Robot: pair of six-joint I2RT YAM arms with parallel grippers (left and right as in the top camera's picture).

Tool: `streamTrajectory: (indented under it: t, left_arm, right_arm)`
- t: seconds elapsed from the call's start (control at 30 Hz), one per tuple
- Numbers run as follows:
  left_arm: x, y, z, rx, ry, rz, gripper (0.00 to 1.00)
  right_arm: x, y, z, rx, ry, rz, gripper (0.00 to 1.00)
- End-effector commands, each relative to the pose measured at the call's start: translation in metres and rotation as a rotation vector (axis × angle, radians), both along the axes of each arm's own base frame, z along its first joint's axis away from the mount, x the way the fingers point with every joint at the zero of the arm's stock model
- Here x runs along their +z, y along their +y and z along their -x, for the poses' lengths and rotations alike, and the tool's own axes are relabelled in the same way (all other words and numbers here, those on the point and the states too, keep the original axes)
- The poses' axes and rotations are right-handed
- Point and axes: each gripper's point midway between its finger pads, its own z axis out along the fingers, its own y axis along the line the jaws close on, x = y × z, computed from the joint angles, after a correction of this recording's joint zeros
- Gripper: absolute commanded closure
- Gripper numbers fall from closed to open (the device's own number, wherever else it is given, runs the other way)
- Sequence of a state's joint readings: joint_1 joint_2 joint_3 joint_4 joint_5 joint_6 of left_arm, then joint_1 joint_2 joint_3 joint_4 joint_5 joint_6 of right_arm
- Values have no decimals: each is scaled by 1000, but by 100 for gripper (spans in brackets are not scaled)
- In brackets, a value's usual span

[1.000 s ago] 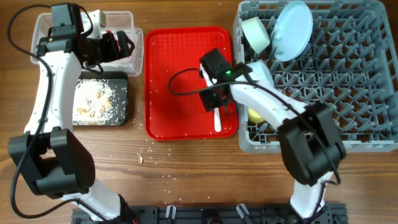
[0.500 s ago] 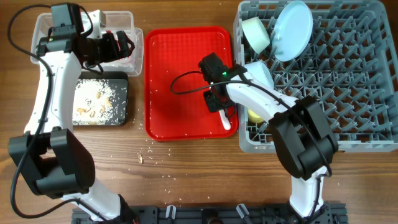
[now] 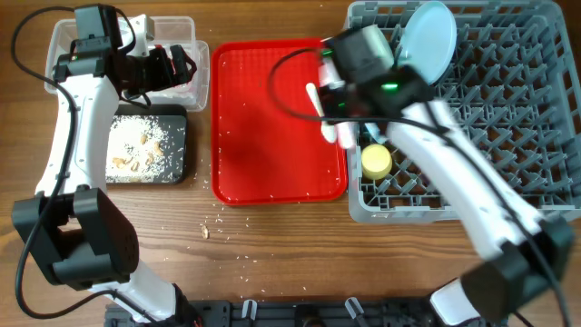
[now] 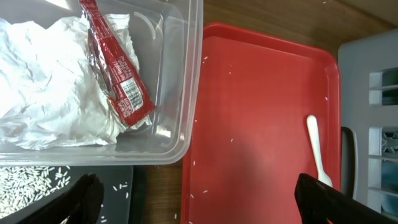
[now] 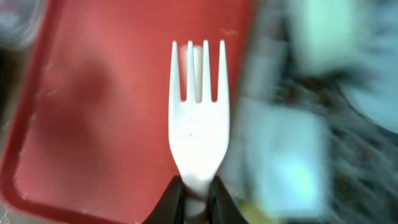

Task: Sort waste into correct bins and load items into the dishwasher rack
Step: 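Grasp the white spoon on the red tray with the right gripper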

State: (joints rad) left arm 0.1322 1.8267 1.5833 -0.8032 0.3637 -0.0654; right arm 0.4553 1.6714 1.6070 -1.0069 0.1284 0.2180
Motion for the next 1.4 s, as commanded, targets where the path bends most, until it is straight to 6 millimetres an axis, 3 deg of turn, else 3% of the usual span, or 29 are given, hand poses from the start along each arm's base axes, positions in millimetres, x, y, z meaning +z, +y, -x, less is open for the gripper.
streamTrajectory:
  t: [0.0,0.1,0.13,0.23,0.27,0.4,0.43,0.53,0.57,0.67,0.73,0.77,0.87,1.0,1.17,1.37]
  left_arm:
    - [8,2,-1,-4,-22,-6,0]
    - [8,2,-1,-4,-22,-6,0]
    - [8,2,-1,-4,-22,-6,0]
    - [8,2,-1,-4,-22,-6,0]
    - [8,2,-1,-4,-22,-6,0]
    - [8,2,-1,-4,-22,-6,0]
    - [8,2,-1,-4,-22,-6,0]
    - [8,2,-1,-4,-22,-6,0]
    - [8,1,-1,-4,-22,-6,0]
    - [8,2,-1,-4,-22,-6,0]
    - [8,2,-1,-4,-22,-6,0]
    - [8,2,-1,-4,-22,-6,0]
    - [8,2,-1,-4,-22,-6,0]
    - [8,2,-1,-4,-22,-6,0]
    - [8,2,-1,-4,-22,-6,0]
    - [8,2,-1,-4,-22,-6,0]
  right_arm:
    - [13,-108,-5,-410,-1,44,92]
    - [-20,-146,1,-537,120,-5,89]
    - [-30,-149,2,-543,157,-32,89]
    - [-53,-154,4,-512,232,-8,70]
    - [-54,-154,5,-512,236,-7,61]
    - [-44,-147,0,-445,212,-27,57]
    - [-38,-136,-3,-384,199,-53,57]
    - [1,-70,-23,-136,54,-121,54]
    - [12,-40,-31,-51,-13,-133,51]
    - [17,20,-39,90,-114,-109,47]
    - [-6,48,-43,149,-117,-43,47]
    - [-30,57,-47,167,-84,-10,47]
    - [-91,63,-55,194,15,48,46]
    - [-151,65,-63,213,91,99,46]
    - [-181,48,-66,175,137,157,46]
    - [-206,38,-39,167,288,157,46]
